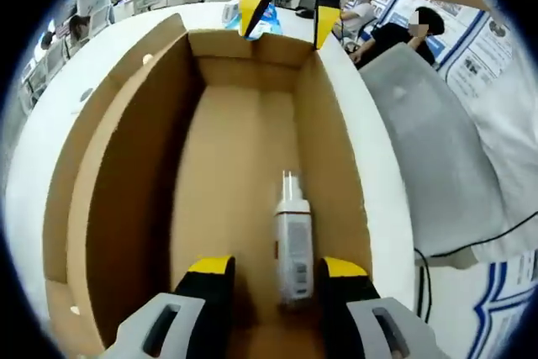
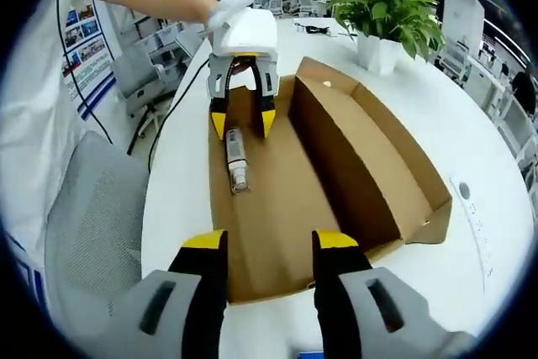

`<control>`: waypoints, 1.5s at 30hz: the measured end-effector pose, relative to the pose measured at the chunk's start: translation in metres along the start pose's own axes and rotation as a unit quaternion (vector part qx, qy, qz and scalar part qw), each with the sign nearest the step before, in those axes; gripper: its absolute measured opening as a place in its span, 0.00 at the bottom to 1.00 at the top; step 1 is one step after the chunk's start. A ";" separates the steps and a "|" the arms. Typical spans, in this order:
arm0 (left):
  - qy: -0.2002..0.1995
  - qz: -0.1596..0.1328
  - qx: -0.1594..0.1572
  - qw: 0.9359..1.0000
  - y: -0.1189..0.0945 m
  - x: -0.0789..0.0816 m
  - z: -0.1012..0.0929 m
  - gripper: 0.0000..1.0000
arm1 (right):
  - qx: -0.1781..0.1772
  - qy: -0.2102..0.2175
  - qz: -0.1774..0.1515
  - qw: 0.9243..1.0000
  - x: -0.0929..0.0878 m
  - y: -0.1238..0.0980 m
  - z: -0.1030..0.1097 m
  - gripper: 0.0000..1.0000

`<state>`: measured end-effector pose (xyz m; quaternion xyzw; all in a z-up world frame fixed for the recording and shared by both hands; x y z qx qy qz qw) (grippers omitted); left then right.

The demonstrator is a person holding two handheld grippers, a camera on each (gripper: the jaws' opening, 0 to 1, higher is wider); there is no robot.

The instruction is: Operate the shoe box by opening the lid, removing the specified soft item, and placing it in the target area until the item is outside and the box remains undamaged.

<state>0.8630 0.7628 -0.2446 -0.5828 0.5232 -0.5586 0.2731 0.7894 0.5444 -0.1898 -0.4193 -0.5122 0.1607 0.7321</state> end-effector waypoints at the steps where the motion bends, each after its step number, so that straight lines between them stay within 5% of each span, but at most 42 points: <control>1: -0.001 0.003 0.002 1.000 0.002 -0.003 0.003 0.40 | -0.001 0.000 -0.002 1.000 0.000 0.000 -0.001 0.36; 33: 0.047 0.080 0.064 0.994 0.034 -0.016 -0.011 0.28 | -0.012 0.004 -0.011 1.000 -0.005 -0.001 -0.006 0.31; 34: 0.070 0.069 0.068 0.993 0.034 -0.011 -0.009 0.26 | -0.012 0.004 -0.011 1.000 -0.005 -0.002 -0.007 0.31; 45: 0.055 0.076 0.061 0.994 0.031 -0.012 -0.004 0.22 | -0.012 0.009 -0.012 1.000 -0.008 -0.002 -0.007 0.31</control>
Point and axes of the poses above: the point that each gripper's makers call its tool centre point, and the gripper's own axes: y roughly forward along the fingers, z roughly to its left, x roughly out of its top, the point moved 8 cm from there along -y, roughly backward along the fingers, and after that the axes turned 2 degrees about z, right-handed, at the moved point
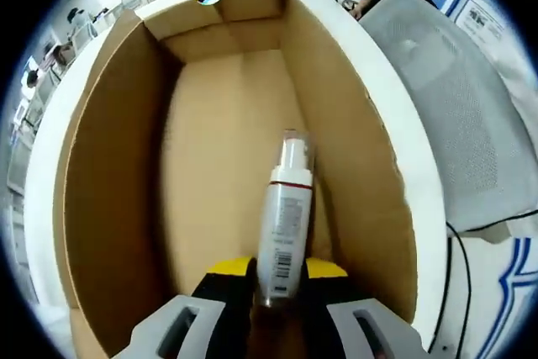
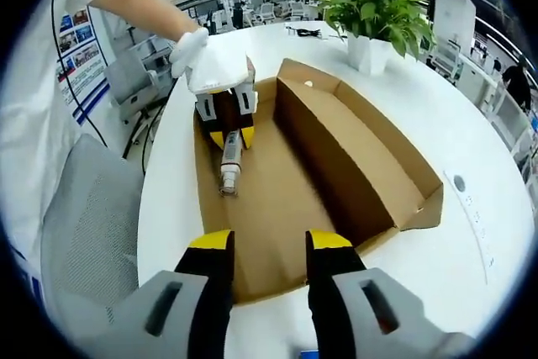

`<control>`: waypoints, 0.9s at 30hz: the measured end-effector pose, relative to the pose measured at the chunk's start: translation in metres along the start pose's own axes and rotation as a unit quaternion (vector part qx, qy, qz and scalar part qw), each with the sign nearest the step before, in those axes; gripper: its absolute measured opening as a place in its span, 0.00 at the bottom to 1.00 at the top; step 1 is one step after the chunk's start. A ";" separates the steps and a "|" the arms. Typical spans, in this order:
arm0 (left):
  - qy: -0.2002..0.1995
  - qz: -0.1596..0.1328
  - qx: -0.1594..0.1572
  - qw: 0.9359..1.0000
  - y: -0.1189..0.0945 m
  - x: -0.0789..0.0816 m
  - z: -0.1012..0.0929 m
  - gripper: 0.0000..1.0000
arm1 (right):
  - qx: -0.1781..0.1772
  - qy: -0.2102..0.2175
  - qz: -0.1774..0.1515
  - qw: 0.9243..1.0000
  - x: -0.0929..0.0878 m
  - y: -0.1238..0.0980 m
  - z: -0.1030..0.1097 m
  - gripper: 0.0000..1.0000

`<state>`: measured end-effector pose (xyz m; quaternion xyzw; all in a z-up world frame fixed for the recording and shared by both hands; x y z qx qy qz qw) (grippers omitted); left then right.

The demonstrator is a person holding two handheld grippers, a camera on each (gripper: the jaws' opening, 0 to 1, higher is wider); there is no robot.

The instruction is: Operate the shoe box by opening the lid, removing the specified soft item, and placing it in the target area until the item is outside and the box remains undamaged.

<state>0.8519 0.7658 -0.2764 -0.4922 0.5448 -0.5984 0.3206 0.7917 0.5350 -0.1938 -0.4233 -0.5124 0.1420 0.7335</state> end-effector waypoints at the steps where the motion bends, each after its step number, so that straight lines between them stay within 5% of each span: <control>1: 0.003 0.002 0.000 1.000 0.000 0.000 0.000 0.22 | -0.001 0.000 0.001 1.000 -0.001 0.000 0.000 0.31; 13: 0.027 0.004 0.011 1.000 -0.001 -0.001 0.003 0.20 | -0.002 0.001 -0.002 1.000 0.000 -0.003 0.003 0.30; 27: 0.000 0.011 0.011 1.000 -0.003 -0.001 0.001 0.18 | -0.005 0.001 -0.005 1.000 -0.001 -0.006 0.007 0.31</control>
Point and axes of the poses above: the point that each gripper's makers call its tool centre point, and the gripper's own axes: y roughly forward along the fingers, z roughly to its left, x roughly out of its top, the point moved 8 cm from there along -y, roughly backward along the fingers, and after that the axes turned 2 degrees about z, right-handed, at the moved point
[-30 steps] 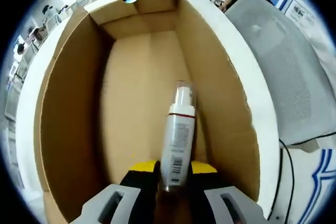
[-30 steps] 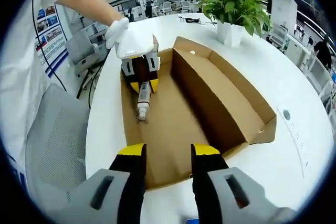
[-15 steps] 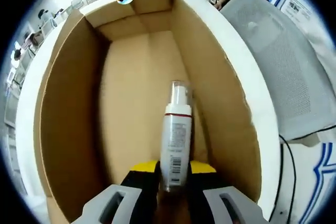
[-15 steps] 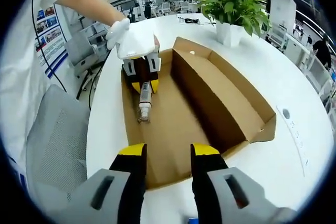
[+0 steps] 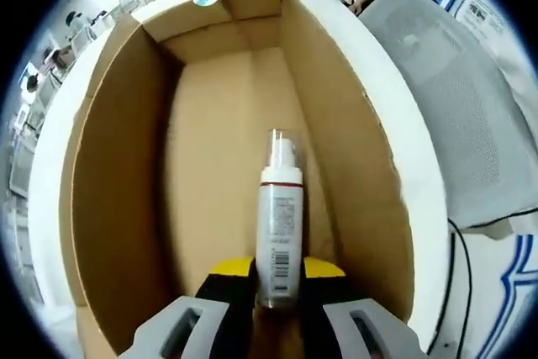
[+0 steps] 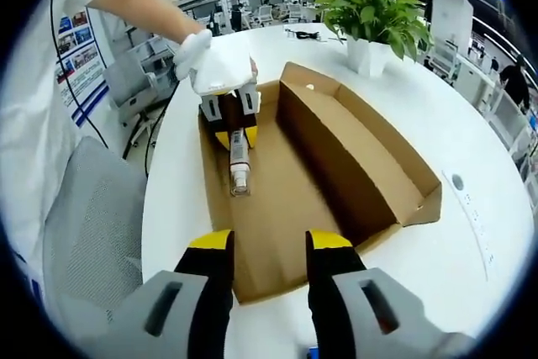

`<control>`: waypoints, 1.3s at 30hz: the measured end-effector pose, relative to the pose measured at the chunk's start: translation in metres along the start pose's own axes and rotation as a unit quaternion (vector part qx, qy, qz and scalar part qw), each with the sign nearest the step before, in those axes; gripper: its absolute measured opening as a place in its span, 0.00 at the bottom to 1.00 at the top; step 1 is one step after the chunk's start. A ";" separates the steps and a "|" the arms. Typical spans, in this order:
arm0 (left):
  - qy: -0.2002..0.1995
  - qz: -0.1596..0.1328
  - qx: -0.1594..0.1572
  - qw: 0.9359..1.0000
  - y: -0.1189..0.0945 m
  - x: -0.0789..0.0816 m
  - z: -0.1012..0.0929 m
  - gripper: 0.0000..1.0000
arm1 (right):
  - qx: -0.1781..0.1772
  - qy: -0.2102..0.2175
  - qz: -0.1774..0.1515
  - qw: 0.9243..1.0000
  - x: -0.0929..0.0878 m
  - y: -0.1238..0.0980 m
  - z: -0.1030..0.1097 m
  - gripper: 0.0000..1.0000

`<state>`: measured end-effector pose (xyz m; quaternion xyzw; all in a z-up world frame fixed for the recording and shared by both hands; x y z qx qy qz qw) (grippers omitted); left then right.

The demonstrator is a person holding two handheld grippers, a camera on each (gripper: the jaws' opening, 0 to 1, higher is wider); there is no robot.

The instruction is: Operate the shoe box by opening the lid, removing the specified soft item, and placing it in the target area until the item is outside and the box remains undamaged.

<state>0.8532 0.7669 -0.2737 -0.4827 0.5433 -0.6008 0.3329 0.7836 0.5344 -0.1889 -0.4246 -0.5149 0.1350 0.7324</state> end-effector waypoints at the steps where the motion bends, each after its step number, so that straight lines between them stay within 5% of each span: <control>1: 0.001 -0.001 0.000 1.000 -0.001 0.000 0.000 0.18 | -0.001 -0.001 0.001 1.000 -0.001 -0.001 0.001 0.31; 25: -0.028 -0.050 0.046 0.997 -0.038 0.010 -0.007 0.18 | -0.009 -0.013 0.001 1.000 0.011 -0.019 0.013 0.33; 39: -0.115 -0.148 0.096 0.977 -0.079 0.018 -0.020 0.18 | -0.020 -0.019 -0.017 0.999 0.024 -0.046 0.024 0.35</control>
Point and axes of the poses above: the point that each gripper's makers call its tool centre point, and the gripper's own axes: y roughly forward along the fingers, z roughly to its left, x roughly out of its top, the point moved 8 cm from there along -y, roughly backward along the fingers, and after that the axes turned 2 degrees about z, right-handed, at the moved point
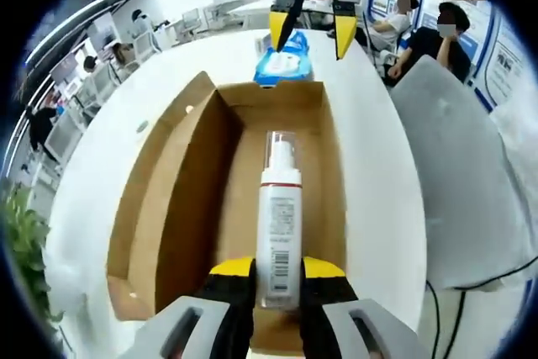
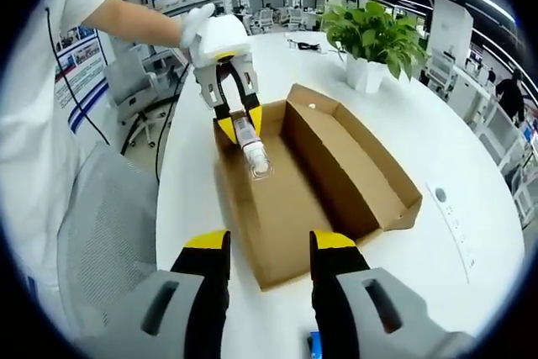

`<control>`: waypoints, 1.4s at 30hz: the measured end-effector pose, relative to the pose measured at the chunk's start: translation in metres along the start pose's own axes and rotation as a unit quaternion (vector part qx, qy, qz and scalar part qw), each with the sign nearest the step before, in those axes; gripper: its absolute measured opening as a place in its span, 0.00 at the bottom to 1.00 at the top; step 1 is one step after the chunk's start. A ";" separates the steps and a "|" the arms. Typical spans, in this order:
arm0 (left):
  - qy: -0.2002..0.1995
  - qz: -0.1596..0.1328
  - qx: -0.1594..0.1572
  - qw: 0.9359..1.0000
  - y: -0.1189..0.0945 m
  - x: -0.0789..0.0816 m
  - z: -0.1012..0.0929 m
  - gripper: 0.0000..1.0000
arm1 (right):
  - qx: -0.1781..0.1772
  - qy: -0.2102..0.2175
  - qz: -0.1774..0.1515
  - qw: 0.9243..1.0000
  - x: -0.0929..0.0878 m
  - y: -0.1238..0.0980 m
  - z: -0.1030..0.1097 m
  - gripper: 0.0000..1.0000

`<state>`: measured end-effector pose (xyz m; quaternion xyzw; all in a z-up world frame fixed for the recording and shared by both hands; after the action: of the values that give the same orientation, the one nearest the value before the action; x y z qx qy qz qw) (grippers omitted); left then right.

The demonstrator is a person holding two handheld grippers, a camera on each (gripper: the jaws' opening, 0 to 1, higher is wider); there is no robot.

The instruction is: Operate the shoe box by opening the lid, removing the specified soft item, and placing it in the target area until the item is outside and the box remains undamaged.

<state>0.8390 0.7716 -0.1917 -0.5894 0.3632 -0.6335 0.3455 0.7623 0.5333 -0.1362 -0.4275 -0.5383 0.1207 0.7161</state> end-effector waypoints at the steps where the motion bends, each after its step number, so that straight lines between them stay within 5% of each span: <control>1: -0.010 -0.010 0.005 1.000 -0.004 0.003 -0.002 0.18 | -0.001 0.001 -0.007 1.000 0.002 -0.002 0.001 0.35; 18: -0.098 -0.144 0.042 0.984 -0.033 0.060 -0.039 0.18 | 0.006 0.013 -0.085 0.996 0.013 -0.030 0.025 0.36; 30: -0.148 -0.253 0.060 0.954 -0.044 0.118 -0.059 0.18 | -0.024 0.107 -0.244 0.964 0.029 -0.067 0.024 0.37; 42: -0.150 -0.304 0.051 0.939 -0.036 0.158 -0.072 0.18 | -0.030 0.148 -0.292 0.944 0.020 -0.087 0.026 0.36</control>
<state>0.7568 0.6561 -0.0853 -0.7416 0.0774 -0.6302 0.2163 0.7225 0.5056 -0.0571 -0.2858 -0.5308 -0.1746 0.7785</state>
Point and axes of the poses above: the point that each gripper's makers call its tool centre point, and the gripper's own axes: y roughly forward along the fingers, z roughly to its left, x roughly out of its top, the point moved 8 cm from there along -y, roughly backward along the fingers, and after that the axes turned 2 degrees about z, right-handed, at the moved point
